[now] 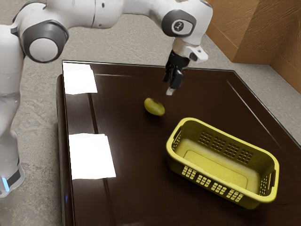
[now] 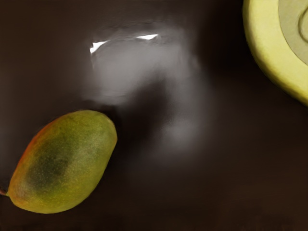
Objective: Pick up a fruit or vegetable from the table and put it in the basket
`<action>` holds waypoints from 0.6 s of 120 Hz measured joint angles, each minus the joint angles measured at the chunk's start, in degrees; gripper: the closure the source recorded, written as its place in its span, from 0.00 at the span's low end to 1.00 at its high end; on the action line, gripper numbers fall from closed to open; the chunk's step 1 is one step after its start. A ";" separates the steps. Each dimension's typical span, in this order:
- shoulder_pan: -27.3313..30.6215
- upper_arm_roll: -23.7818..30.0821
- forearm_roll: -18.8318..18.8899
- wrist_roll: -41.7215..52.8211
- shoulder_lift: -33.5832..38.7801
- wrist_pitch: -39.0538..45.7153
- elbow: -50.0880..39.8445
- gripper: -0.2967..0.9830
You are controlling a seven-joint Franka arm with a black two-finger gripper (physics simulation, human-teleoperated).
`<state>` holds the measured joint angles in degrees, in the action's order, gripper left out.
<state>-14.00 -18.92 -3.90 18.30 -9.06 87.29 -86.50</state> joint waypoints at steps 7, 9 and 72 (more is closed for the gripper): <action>-0.26 -0.04 0.07 5.11 0.54 2.59 -2.45 0.23; -0.26 -0.06 0.08 6.60 0.14 3.31 -2.81 0.23; -10.75 -9.84 4.35 47.21 10.22 18.26 -20.31 0.23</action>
<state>-24.76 -28.76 0.46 65.50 1.16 105.55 -106.82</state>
